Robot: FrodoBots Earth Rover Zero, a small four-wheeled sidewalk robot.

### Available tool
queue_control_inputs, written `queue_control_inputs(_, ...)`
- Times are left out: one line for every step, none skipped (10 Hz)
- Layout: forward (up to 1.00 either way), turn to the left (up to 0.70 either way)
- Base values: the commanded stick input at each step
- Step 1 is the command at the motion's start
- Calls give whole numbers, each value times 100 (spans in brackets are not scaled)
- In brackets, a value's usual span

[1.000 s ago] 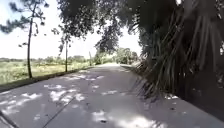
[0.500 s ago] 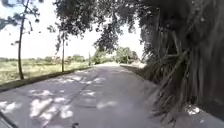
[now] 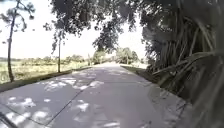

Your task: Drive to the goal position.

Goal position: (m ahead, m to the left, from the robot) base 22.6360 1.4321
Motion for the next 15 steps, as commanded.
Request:
queue_control_inputs(85,0)
queue_control_inputs(85,0)
queue_control_inputs(85,0)
queue_control_inputs(85,0)
queue_control_inputs(85,0)
queue_control_inputs(85,0)
queue_control_inputs(85,0)
queue_control_inputs(85,0)
queue_control_inputs(85,0)
queue_control_inputs(85,0)
queue_control_inputs(85,0)
queue_control_inputs(85,0)
queue_control_inputs(85,0)
queue_control_inputs(85,0)
queue_control_inputs(85,0)
